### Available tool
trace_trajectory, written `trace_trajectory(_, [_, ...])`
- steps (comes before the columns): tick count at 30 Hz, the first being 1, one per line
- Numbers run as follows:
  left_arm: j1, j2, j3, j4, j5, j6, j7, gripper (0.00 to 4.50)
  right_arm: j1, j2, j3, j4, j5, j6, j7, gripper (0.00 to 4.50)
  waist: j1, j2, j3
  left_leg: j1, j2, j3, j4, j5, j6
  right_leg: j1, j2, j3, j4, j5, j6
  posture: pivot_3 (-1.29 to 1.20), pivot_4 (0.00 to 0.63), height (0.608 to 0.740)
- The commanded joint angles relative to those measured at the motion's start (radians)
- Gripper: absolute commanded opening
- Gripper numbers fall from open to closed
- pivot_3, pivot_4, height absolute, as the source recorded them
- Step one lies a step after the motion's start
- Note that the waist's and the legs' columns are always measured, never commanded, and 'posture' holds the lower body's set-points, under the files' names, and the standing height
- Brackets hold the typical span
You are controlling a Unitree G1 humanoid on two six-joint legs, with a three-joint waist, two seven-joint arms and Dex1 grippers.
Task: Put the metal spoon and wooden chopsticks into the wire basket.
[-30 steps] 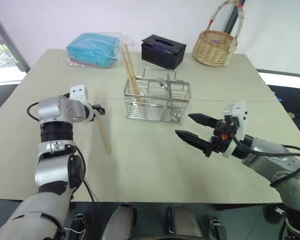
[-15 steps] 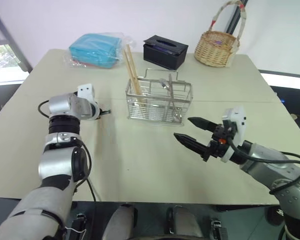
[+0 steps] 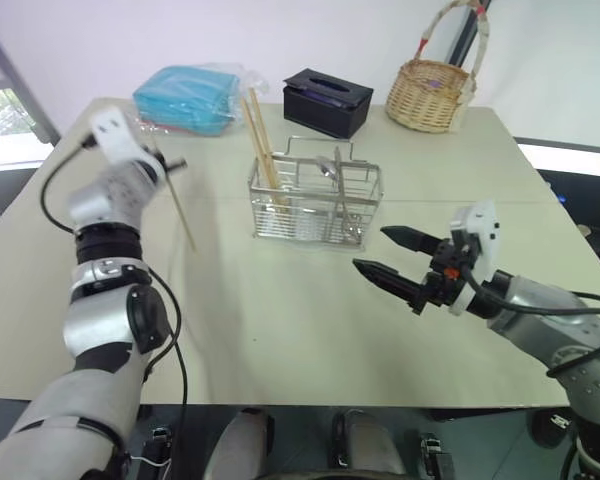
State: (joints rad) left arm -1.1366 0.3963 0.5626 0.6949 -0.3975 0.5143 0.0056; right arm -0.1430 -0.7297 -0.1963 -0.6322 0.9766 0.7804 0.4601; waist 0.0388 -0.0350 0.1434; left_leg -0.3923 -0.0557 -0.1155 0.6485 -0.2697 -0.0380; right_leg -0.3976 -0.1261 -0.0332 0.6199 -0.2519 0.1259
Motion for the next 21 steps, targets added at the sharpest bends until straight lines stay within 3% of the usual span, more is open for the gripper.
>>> trace_trajectory(1, [-0.089,0.021,0.061,-0.132,-0.13,-0.086,-0.086,0.08,-0.027,-0.017,-0.045,-0.008,0.035,0.008,0.007,4.5,0.001,0.0,0.0,0.0,-0.001,0.0,0.0,0.0,0.0,0.0,-0.001,0.0,0.0,0.0,0.0,0.0,0.15,0.661])
trace_trajectory(9, [-0.152,-0.092,-0.017,-0.266,-0.274,-0.011,-0.173,0.08,-0.012,-0.006,-0.054,-0.026,0.042,0.017,-0.019,4.5,0.002,0.0,0.0,0.001,-0.004,0.0,0.002,0.0,0.001,0.005,-0.003,0.0,-0.003,0.002,0.004,0.0,0.15,0.661])
trace_trajectory(21, [0.013,-0.206,-0.365,-0.321,-0.033,-0.21,-0.339,0.08,0.063,0.011,-0.116,-0.078,0.072,0.005,-0.086,4.5,-0.003,0.002,0.0,0.002,-0.002,0.001,0.0,0.0,0.001,0.003,0.002,0.001,-0.003,0.003,0.003,0.0,0.15,0.661])
